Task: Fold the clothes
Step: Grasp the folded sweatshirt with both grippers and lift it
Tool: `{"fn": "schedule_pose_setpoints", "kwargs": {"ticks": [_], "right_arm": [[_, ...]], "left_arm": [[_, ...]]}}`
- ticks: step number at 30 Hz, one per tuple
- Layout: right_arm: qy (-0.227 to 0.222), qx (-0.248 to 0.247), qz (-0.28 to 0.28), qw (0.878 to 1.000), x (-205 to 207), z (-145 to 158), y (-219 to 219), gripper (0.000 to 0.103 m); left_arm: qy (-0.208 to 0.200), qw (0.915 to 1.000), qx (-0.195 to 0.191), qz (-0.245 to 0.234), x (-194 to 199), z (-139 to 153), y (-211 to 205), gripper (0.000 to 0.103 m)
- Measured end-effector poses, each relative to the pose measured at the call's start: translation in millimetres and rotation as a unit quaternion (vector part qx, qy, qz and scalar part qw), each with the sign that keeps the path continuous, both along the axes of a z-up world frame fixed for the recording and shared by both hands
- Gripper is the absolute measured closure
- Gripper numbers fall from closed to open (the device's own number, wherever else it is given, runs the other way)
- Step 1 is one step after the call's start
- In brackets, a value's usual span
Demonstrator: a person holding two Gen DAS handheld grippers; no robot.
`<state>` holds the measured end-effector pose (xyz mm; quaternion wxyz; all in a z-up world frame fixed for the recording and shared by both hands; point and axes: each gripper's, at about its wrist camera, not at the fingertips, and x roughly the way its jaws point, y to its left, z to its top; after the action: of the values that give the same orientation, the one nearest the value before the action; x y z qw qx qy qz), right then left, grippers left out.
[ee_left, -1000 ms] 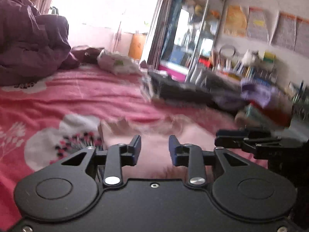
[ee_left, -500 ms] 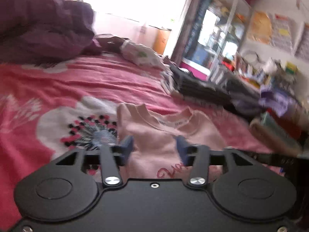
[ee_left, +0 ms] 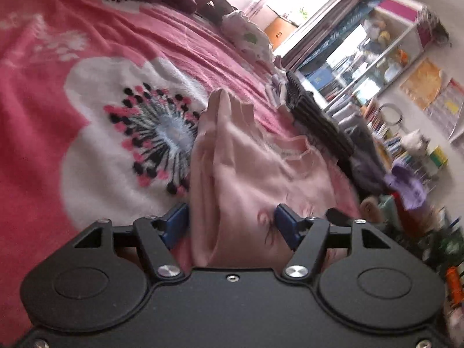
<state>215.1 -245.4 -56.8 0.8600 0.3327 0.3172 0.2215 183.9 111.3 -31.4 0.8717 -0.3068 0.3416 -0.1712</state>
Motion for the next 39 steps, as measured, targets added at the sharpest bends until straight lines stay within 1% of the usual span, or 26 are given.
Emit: {"fn": "schedule_pose_setpoints", "kwargs": {"ticks": [4, 6, 9, 10, 12, 14, 15, 16, 18, 20, 21, 22, 23, 24, 25, 26, 27, 29, 30, 31, 32, 33, 35, 36, 37, 39], "right_arm": [[-0.002, 0.004, 0.014, 1.000, 18.0, -2.4, 4.7, 0.042], [-0.009, 0.002, 0.020, 1.000, 22.5, -2.7, 7.8, 0.043], [-0.018, 0.002, 0.018, 1.000, 25.8, -5.5, 8.6, 0.052], [-0.018, 0.005, 0.017, 1.000, 26.1, -5.9, 7.9, 0.055], [-0.019, 0.008, 0.015, 1.000, 26.0, -5.7, 7.2, 0.056], [-0.018, 0.015, 0.020, 1.000, 25.0, -5.5, 7.0, 0.068], [-0.018, 0.024, 0.022, 0.999, 23.9, -6.0, 6.1, 0.076], [-0.019, 0.034, 0.019, 0.999, 21.6, -6.1, 4.1, 0.079], [-0.017, 0.063, 0.010, 0.998, 14.1, -3.2, -1.6, 0.081], [-0.009, 0.107, 0.002, 0.994, 0.0, 2.3, -10.2, 0.082], [-0.005, 0.125, -0.001, 0.992, -9.8, 4.8, -14.3, 0.082], [0.002, 0.137, -0.005, 0.991, -19.9, 7.0, -18.2, 0.082], [0.012, 0.138, -0.012, 0.990, -30.3, 6.8, -21.4, 0.082], [0.023, 0.139, -0.019, 0.990, -40.6, 6.5, -24.4, 0.074], [0.029, 0.114, -0.030, 0.993, -48.3, 6.3, -24.9, 0.056], [0.032, 0.082, -0.039, 0.995, -55.0, 5.9, -24.7, 0.046], [0.030, 0.074, -0.043, 0.996, -61.8, 5.2, -24.9, 0.046], [0.027, 0.067, -0.044, 0.996, -73.5, 5.0, -23.0, 0.043], [0.027, 0.061, -0.035, 0.997, -77.0, 4.9, -19.8, 0.040], [0.025, 0.049, -0.024, 0.998, -79.3, 4.2, -14.5, 0.040], [0.016, 0.027, -0.020, 0.999, -81.7, 2.3, -7.6, 0.040], [0.005, 0.004, -0.017, 1.000, -84.1, 0.5, -0.5, 0.043], [0.001, 0.001, -0.019, 1.000, -82.0, -3.2, 3.0, 0.059], [0.010, 0.018, -0.018, 1.000, -80.1, -5.2, 0.6, 0.072], [0.019, 0.036, -0.016, 0.999, -78.0, -7.2, -2.0, 0.078], [0.019, 0.071, -0.026, 0.997, -87.9, -3.7, -9.2, 0.081]], "left_arm": [[-0.002, 0.9998, -0.019, -0.004, 17.3, -4.4, -0.3, 0.041], [-0.003, 0.9996, -0.026, -0.008, 21.5, -5.2, -0.5, 0.045], [0.000, 0.9992, -0.038, -0.013, 23.8, -6.7, 0.3, 0.055], [0.000, 0.9990, -0.042, -0.014, 23.9, -7.2, 0.4, 0.060], [0.000, 0.9989, -0.045, -0.011, 21.4, -7.3, -0.1, 0.066], [0.001, 0.9982, -0.059, -0.008, 18.0, -6.9, 1.9, 0.074], [0.004, 0.9970, -0.078, -0.006, 14.9, -6.6, 5.2, 0.076], [0.007, 0.9949, -0.101, -0.003, 10.7, -6.2, 9.5, 0.080], [0.011, 0.9904, -0.138, 0.001, -2.0, -3.7, 15.3, 0.082], [0.017, 0.9851, -0.171, 0.002, -20.8, -0.6, 18.7, 0.082], [0.021, 0.9832, -0.181, 0.002, -30.0, -0.1, 19.3, 0.082], [0.028, 0.9847, -0.172, 0.004, -37.2, -0.4, 18.1, 0.081], [0.039, 0.9883, -0.147, 0.010, -43.5, -3.4, 16.5, 0.078], [0.053, 0.9910, -0.121, 0.019, -48.6, -8.9, 15.6, 0.075], [0.059, 0.9922, -0.107, 0.022, -53.7, -13.1, 16.2, 0.069], [0.054, 0.9924, -0.108, 0.020, -58.7, -15.6, 18.4, 0.064], [0.050, 0.9930, -0.106, 0.018, -64.0, -14.9, 20.3, 0.062], [0.039, 0.9951, -0.090, 0.013, -74.3, -8.9, 21.6, 0.051], [0.035, 0.9956, -0.086, 0.011, -77.5, -7.8, 21.6, 0.051], [0.031, 0.9955, -0.088, 0.011, -78.4, -8.4, 21.4, 0.053], [0.028, 0.9954, -0.091, 0.010, -79.4, -9.0, 21.1, 0.061], [0.025, 0.9953, -0.093, 0.010, -80.4, -9.7, 20.8, 0.064], [0.018, 0.9949, -0.098, 0.009, -82.3, -11.0, 20.2, 0.081], [0.015, 0.9947, -0.101, 0.008, -83.3, -11.6, 19.9, 0.083], [0.012, 0.9942, -0.107, 0.007, -84.7, -9.8, 18.6, 0.084], [0.005, 0.9917, -0.129, -0.001, -90.1, 0.4, 12.5, 0.085]]}}
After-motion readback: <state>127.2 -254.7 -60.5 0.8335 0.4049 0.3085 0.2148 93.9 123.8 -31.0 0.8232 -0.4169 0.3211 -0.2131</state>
